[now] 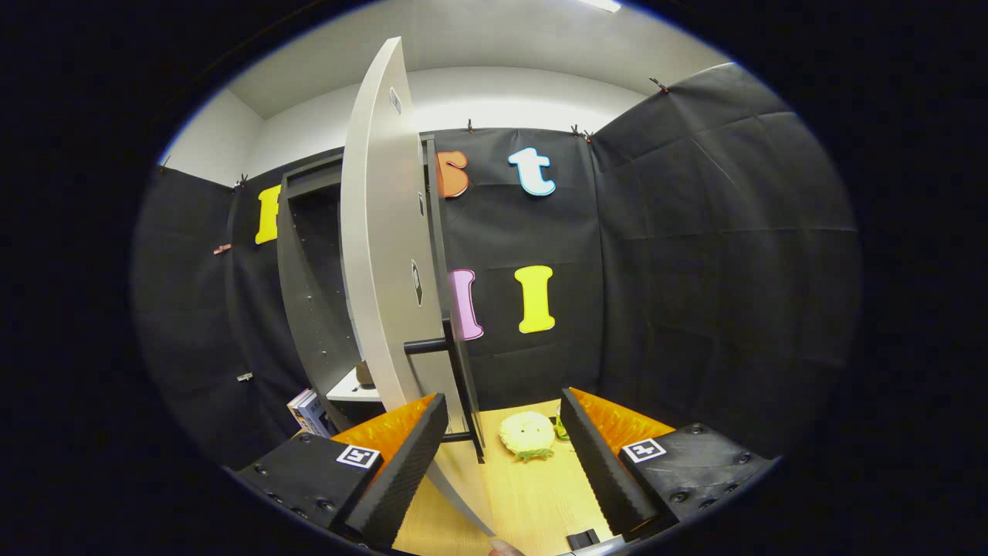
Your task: Open the shoe cabinet door, grab the shoes and put them into the shoe cabinet, then close the shoe cabinet door.
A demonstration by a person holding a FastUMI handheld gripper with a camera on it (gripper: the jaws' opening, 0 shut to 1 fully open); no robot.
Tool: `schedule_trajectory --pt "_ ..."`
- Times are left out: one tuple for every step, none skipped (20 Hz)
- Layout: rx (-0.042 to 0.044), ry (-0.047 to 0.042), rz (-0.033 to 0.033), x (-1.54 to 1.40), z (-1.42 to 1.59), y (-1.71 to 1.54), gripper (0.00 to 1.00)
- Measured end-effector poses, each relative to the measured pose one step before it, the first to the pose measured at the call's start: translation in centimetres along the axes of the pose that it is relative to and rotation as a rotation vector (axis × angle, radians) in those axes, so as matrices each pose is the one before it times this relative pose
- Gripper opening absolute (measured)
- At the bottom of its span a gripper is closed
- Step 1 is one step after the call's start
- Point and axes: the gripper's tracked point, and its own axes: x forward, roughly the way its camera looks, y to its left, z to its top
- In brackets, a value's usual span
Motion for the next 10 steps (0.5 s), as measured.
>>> schedule_trajectory --pt "-0.00251 -0.00318 0.00828 -0.021 0.014 0.506 0.98" --pt "-0.00157 0.00137 0.00602 0.08 -0.021 0.499 0.98" --pt "0.00617 -0.00053 0.01062 0.075 0.004 0.6 0.98" --pt "0.01147 0.00253 0.01424 -0.021 -0.072 0.552 0.98" --pt "0.01168 -0.00061 0.01359 0.122 0.003 0.785 0.98" --pt "0.00831 0.00399 0.01385 0.171 -0.255 0.894 0.98" --pt "0.00251 0.00113 0.01289 0.171 -0.24 1.026 0.98" --pt "-0.00389 0.00233 0.00984 0.407 -0.294 1.188 0.98" --pt "-0.0077 0.00178 0.01212 0.232 -0.086 1.151 0.98" --pt "-0.00645 0.00069 0.0089 0.201 -0.101 1.247 0.98"
